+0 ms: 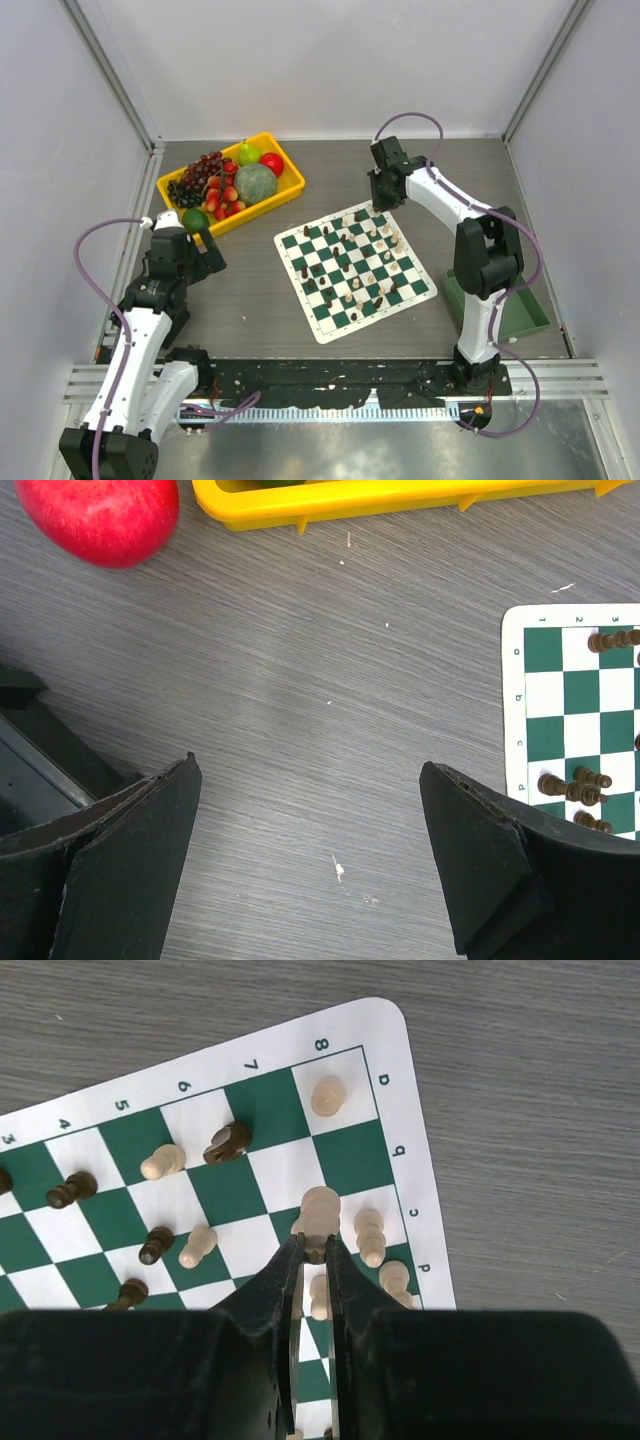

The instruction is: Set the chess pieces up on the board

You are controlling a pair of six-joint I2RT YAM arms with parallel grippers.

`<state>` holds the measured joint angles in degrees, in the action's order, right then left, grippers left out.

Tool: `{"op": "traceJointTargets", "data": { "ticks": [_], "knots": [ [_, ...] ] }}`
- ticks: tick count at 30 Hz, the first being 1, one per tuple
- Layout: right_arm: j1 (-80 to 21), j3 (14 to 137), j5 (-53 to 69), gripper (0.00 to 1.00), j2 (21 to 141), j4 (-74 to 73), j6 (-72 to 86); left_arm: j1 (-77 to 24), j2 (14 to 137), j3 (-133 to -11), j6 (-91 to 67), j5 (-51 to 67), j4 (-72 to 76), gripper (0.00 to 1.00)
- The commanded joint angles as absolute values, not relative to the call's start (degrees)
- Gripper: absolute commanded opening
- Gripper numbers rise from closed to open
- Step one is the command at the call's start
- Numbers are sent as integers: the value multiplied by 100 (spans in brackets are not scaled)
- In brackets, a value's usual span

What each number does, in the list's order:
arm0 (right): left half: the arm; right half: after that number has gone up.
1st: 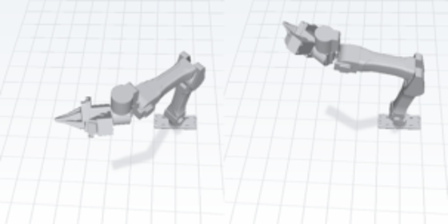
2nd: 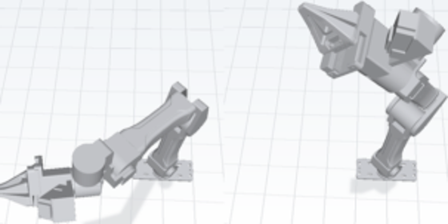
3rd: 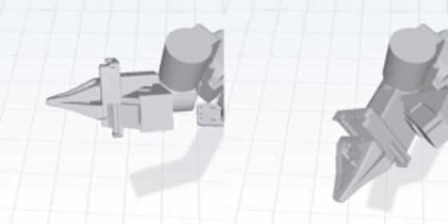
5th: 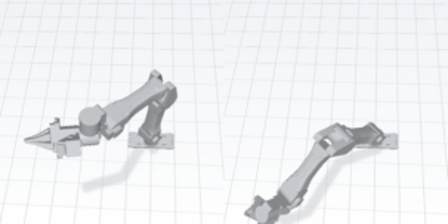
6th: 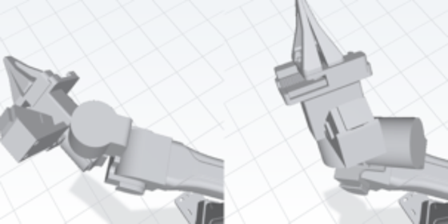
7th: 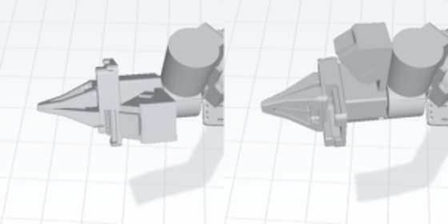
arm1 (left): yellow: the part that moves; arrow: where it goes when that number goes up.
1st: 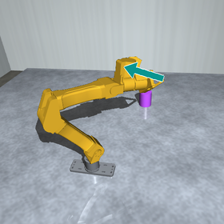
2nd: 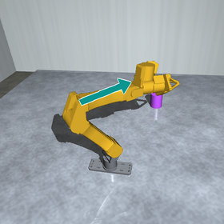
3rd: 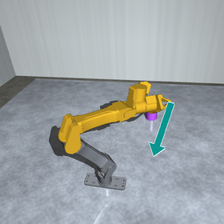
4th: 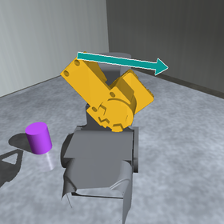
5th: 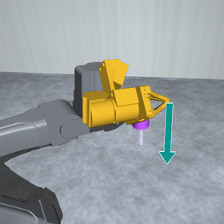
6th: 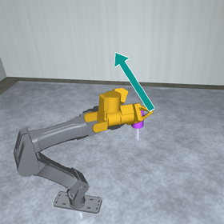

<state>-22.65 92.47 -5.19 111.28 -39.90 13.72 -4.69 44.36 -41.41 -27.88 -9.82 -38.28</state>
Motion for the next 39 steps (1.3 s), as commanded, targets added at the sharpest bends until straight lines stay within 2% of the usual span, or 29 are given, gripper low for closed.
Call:
{"op": "traceJointTargets", "data": {
  "ticks": [1, 27, 31, 35, 39],
  "knots": [
    [-2180, 9527, -492, 8, 11320, -3814, 1353, -439, 4447, -4157, -2777, -993, -3612, 99],
    [-2021, 9554, -431, 9, 11883, -3630, 1354, -440, 4553, -4192, -2751, -1002, -3621, 99],
    [-2013, 9554, -378, 17, 11865, -3647, 1327, -439, 4526, -4192, -2751, -1011, -3621, 99],
    [-2013, 9624, -352, 31, 11778, -3674, 1283, -439, 4517, -4192, -2760, -993, -3630, 99],
    [-2021, 9791, -404, 39, 11646, -3797, 1248, -439, 4474, -4192, -2751, -984, -3647, 99]
  ]
}}
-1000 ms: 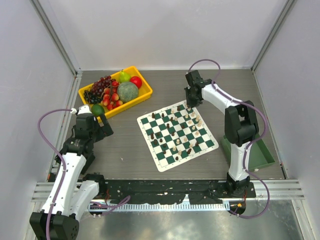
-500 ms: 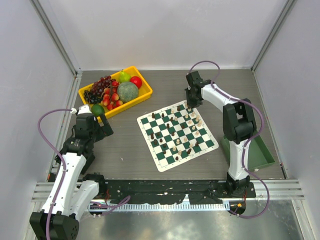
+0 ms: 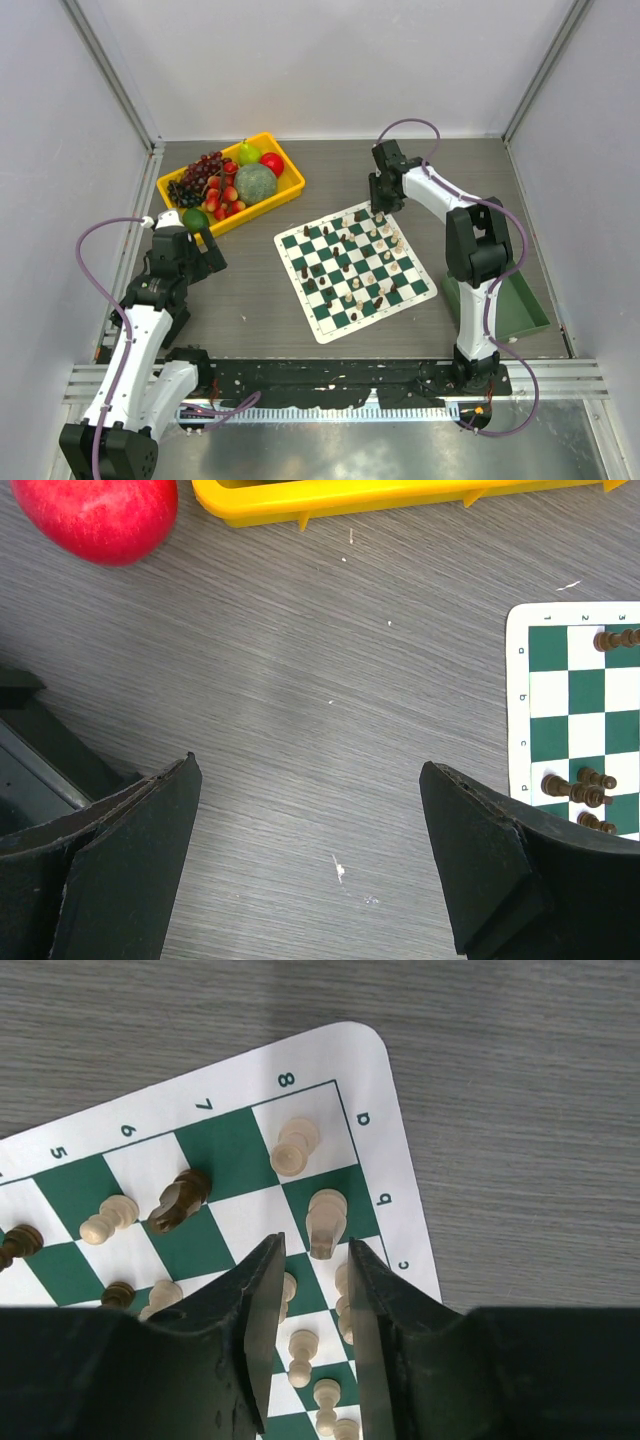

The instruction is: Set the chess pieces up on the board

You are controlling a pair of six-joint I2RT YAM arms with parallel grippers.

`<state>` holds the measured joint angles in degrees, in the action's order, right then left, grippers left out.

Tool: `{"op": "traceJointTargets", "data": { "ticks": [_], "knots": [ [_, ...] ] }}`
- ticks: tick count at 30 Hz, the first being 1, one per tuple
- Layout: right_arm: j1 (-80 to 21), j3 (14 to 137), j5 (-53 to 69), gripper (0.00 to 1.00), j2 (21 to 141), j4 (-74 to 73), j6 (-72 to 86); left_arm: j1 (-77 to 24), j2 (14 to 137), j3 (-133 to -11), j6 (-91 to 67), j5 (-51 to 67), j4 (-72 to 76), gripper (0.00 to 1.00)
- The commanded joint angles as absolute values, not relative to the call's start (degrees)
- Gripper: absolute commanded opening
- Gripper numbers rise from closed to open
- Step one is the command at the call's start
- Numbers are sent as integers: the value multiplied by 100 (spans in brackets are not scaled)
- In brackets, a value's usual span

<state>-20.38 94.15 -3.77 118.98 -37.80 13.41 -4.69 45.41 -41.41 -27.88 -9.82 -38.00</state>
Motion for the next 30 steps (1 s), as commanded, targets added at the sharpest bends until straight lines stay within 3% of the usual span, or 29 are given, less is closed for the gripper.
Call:
{"op": "traceJointTargets", "data": {
  "ticks": [1, 14, 30],
  "knots": [
    [-2013, 9843, -404, 39, 11585, -3840, 1248, -439, 4465, -4201, -2760, -993, -3656, 99],
    [-2206, 9905, -194, 49, 11065, -3832, 1213, -439, 4368, -4201, -2777, -941, -3683, 99],
    [-2628, 10626, -527, 54, 12172, -4148, 1441, -439, 4298, -4175, -2760, -1002, -3735, 99]
  ]
}}
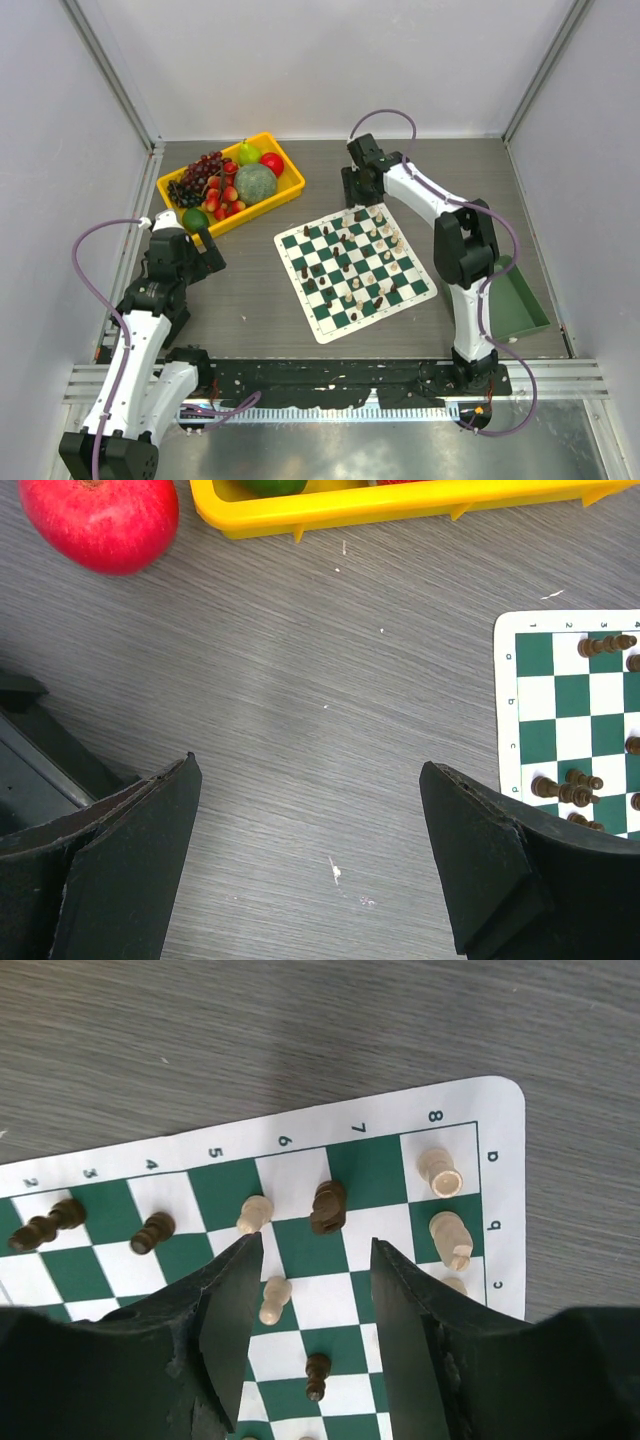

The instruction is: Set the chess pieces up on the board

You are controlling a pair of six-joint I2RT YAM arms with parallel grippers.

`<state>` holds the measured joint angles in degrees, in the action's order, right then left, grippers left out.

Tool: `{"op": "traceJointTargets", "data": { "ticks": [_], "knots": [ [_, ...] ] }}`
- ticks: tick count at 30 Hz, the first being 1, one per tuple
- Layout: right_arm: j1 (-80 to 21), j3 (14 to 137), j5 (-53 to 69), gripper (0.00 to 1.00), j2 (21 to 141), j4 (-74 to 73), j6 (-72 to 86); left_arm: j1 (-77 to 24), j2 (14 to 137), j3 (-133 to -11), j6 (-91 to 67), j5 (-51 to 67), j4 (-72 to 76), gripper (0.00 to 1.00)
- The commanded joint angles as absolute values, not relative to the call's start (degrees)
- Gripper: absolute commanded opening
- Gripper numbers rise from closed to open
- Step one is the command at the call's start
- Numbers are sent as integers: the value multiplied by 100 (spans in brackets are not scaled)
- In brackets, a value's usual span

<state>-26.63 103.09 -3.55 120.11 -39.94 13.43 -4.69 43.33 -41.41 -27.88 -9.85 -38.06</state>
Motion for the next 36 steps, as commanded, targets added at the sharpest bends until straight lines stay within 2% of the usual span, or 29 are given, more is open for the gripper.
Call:
{"op": "traceJointTargets", "data": {
  "ticks": [1, 7, 16, 24, 36],
  "knots": [
    [-2637, 10635, -519, 54, 12199, -4148, 1441, -439, 4315, -4184, -2760, -993, -3735, 99],
    [-2628, 10670, -378, 54, 12348, -4131, 1494, -440, 4359, -4166, -2777, -984, -3709, 99],
    [-2619, 10802, -255, 46, 12551, -4157, 1591, -448, 4386, -4157, -2786, -1002, -3709, 99],
    [-2628, 10793, -308, 45, 12621, -4236, 1679, -439, 4412, -4157, -2786, -1002, -3709, 99],
    [-2628, 11004, -281, 28, 12718, -4368, 1600, -439, 4368, -4140, -2786, -1002, -3727, 99]
  ]
}}
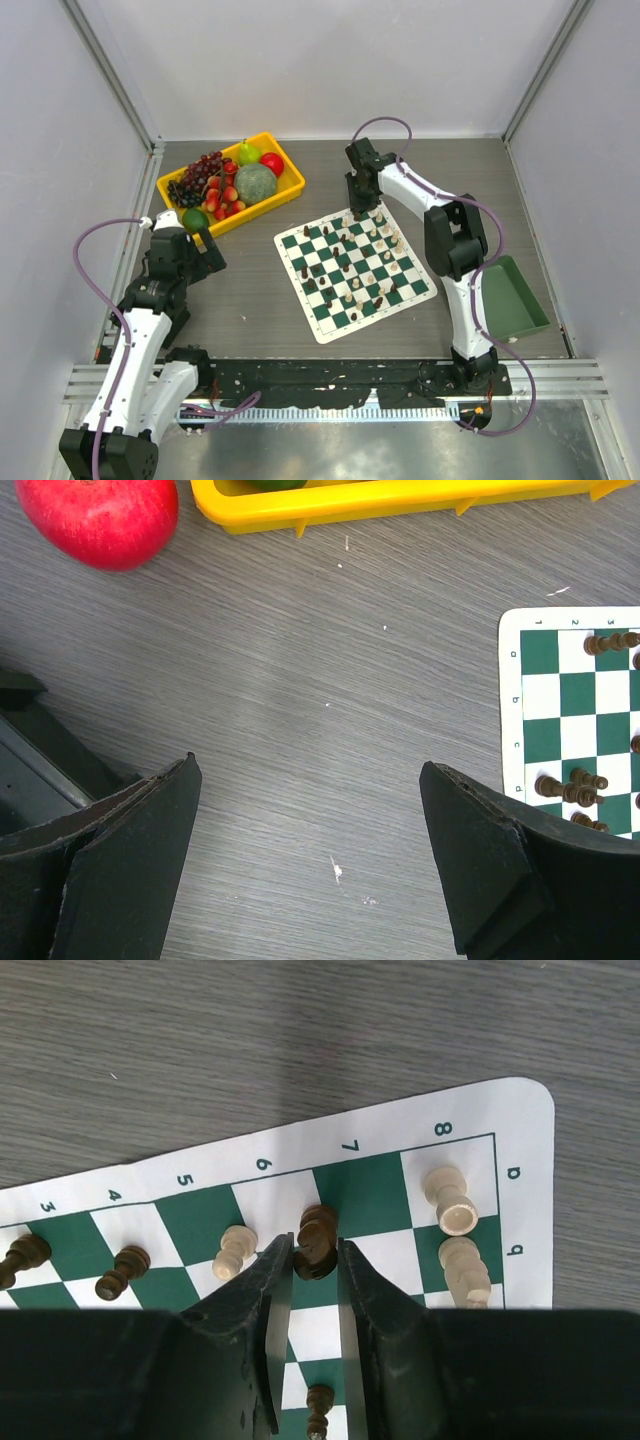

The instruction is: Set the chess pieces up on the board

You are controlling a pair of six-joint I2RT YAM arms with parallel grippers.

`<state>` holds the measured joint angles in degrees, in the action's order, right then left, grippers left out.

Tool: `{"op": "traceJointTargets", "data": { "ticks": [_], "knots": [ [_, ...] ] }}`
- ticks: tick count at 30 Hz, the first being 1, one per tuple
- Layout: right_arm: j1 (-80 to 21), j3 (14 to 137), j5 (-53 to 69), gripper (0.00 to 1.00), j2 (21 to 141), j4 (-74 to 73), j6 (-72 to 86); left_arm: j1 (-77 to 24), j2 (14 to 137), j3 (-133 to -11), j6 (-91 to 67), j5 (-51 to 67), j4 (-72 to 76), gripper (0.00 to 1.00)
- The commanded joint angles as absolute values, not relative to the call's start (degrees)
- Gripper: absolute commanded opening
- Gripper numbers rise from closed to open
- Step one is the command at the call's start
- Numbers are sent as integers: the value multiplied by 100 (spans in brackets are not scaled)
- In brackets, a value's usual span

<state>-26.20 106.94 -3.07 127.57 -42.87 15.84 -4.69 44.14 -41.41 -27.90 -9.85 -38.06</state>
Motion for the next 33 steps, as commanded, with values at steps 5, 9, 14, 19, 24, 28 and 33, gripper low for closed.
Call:
{"op": "traceJointTargets", "data": {
  "ticks": [5, 9, 14, 19, 24, 28, 33],
  "knots": [
    [-2628, 11039, -316, 19, 12718, -4421, 1573, -439, 4377, -4148, -2769, -993, -3735, 99],
    [-2637, 11030, -308, 15, 12630, -4447, 1521, -439, 4386, -4140, -2769, -984, -3727, 99],
    [-2751, 11065, -413, 15, 12323, -4500, 1415, -440, 4377, -4140, -2777, -984, -3718, 99],
    [-2979, 11259, -492, 14, 12024, -4675, 1310, -439, 4377, -4140, -2786, -976, -3709, 99],
    [-3444, 11285, -484, 15, 11830, -4702, 1362, -439, 4386, -4140, -2795, -976, -3700, 99],
    [-3831, 11338, -448, 15, 11839, -4702, 1441, -439, 4386, -4131, -2786, -993, -3700, 99],
    [-4305, 11426, -308, 15, 11962, -4693, 1538, -439, 4386, -4113, -2777, -1011, -3709, 99]
  ]
}}
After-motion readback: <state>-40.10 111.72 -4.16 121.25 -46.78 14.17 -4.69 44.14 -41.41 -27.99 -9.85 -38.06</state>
